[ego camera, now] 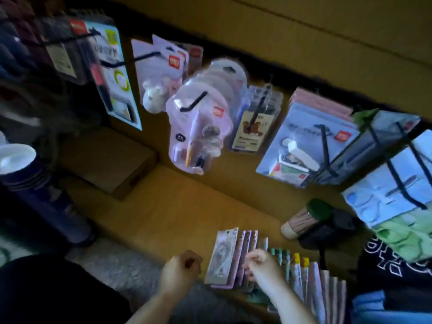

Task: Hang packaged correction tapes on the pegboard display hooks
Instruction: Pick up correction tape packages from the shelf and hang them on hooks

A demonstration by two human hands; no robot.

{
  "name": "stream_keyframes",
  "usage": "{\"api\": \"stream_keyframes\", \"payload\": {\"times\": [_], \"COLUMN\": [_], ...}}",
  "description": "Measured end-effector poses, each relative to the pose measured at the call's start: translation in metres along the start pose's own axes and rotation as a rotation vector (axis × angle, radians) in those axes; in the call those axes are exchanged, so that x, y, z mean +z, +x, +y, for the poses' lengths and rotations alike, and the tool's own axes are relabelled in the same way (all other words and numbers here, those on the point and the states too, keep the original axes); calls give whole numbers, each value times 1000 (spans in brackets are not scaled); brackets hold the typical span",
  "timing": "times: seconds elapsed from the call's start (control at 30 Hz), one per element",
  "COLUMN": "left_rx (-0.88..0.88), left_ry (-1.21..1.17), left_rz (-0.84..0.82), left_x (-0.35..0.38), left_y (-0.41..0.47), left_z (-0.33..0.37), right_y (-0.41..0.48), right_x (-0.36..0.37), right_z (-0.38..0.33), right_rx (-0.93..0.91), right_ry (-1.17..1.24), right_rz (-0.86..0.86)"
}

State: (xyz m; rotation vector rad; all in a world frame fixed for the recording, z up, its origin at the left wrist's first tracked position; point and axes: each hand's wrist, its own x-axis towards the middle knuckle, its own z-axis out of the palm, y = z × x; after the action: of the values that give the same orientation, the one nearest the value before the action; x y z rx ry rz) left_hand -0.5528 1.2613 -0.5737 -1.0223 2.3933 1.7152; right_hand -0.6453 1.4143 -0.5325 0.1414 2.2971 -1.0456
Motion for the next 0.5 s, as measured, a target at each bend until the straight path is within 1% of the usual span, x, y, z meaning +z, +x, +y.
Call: {"api": "stream_keyframes", "payload": {"times": [0.13, 0.23, 0.27, 0.33, 0.37, 0.4, 0.47, 0.5], "left_rx": [-152, -224, -230, -245, -245, -252, -254, -265], "left_ry": [-32, -56, -68, -93, -73, -73, -155, -195], "left_rz": [-53, -114, -108, -114, -134, -142, -131, -131], "left_x": [49, 72, 77, 82, 83, 84, 87, 86], "left_y": [11, 14, 17, 27, 31, 34, 40, 43], "left_z": [-33, -38, -39, -40, -40, -41, -41, -37], "right_y": [28, 39, 41, 46, 48, 51, 56, 55], "right_x": [10, 26, 31, 37, 37, 37, 35, 35], "right_z": [19, 27, 30, 37, 39, 42, 48, 47], "right_rx": [-29, -167, -219, -265, -233, -177, -88, -62], "right_ry": [-121, -322, -384, -441, -465, -509, -592, -607], "right_rz": [164, 249, 293, 335, 305, 232, 122, 109]}}
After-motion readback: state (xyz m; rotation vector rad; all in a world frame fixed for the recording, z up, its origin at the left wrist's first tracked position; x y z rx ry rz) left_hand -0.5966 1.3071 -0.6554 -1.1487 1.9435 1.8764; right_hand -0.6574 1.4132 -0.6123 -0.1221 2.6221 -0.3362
